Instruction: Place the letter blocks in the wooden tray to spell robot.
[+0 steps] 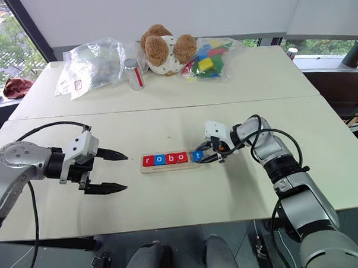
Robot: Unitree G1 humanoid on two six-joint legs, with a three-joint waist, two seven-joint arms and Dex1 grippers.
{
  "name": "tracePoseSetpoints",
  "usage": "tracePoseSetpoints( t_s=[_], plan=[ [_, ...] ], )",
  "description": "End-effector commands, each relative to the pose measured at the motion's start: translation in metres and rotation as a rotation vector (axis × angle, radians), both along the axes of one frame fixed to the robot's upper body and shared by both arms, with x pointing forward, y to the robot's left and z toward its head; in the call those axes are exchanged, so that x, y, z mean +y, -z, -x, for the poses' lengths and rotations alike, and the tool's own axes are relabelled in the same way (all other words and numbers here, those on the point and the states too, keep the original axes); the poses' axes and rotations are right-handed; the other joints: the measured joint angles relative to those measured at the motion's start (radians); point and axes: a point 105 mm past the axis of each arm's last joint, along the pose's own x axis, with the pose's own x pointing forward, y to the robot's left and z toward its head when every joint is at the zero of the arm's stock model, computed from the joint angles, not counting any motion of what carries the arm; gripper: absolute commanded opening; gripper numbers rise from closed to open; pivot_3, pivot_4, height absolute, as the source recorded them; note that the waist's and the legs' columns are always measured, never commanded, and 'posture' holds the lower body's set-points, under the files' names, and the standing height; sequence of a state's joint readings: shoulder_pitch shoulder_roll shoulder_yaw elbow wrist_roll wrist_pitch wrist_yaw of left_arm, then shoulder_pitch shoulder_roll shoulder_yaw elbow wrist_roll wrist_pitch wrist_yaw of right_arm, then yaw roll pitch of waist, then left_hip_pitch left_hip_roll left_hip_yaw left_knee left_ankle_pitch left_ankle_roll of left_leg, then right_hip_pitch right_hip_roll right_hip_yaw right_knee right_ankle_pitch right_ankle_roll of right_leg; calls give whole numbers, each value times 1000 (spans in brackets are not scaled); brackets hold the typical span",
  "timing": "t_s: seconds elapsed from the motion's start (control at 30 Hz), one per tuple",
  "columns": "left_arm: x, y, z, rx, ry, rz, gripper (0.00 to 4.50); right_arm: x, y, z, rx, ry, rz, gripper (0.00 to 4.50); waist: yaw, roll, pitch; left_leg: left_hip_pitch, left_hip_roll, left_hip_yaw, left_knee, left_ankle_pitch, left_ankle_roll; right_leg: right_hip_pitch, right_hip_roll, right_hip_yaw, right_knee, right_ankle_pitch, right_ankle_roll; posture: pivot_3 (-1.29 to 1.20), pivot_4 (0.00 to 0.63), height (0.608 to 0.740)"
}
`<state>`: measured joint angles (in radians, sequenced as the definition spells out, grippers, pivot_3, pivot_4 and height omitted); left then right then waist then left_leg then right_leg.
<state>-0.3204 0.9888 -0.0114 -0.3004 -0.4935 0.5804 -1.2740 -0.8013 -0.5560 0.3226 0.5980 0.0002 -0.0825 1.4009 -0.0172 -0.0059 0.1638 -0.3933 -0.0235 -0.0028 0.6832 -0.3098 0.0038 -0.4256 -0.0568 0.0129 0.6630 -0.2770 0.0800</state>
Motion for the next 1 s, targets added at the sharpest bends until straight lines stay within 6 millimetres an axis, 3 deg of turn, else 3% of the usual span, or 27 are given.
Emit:
tracePoseSetpoints(
  t_s=[0.03, 0.5, 1.0],
  plan=[
    [-2, -13, 0, -49, 8, 18, 4500, 8, -6, -4, -30, -23, -5, 1143, -1, 0, 0, 0, 0, 0, 0, 0, 0, 0, 0, 0, 0, 0, 0, 0, 150, 740],
    [-4, -16, -2, -59, -9, 45, 4500, 21, -3, -2, 11, -21, -29, 1143, 0, 0, 0, 0, 0, 0, 0, 0, 0, 0, 0, 0, 0, 0, 0, 0, 150, 740],
    [-5, -17, -7, -78, -20, 49, 4500, 20, 4, 2, 75, -3, -7, 1143, 0, 0, 0, 0, 0, 0, 0, 0, 0, 0, 0, 0, 0, 0, 0, 0, 150, 740]
  ],
)
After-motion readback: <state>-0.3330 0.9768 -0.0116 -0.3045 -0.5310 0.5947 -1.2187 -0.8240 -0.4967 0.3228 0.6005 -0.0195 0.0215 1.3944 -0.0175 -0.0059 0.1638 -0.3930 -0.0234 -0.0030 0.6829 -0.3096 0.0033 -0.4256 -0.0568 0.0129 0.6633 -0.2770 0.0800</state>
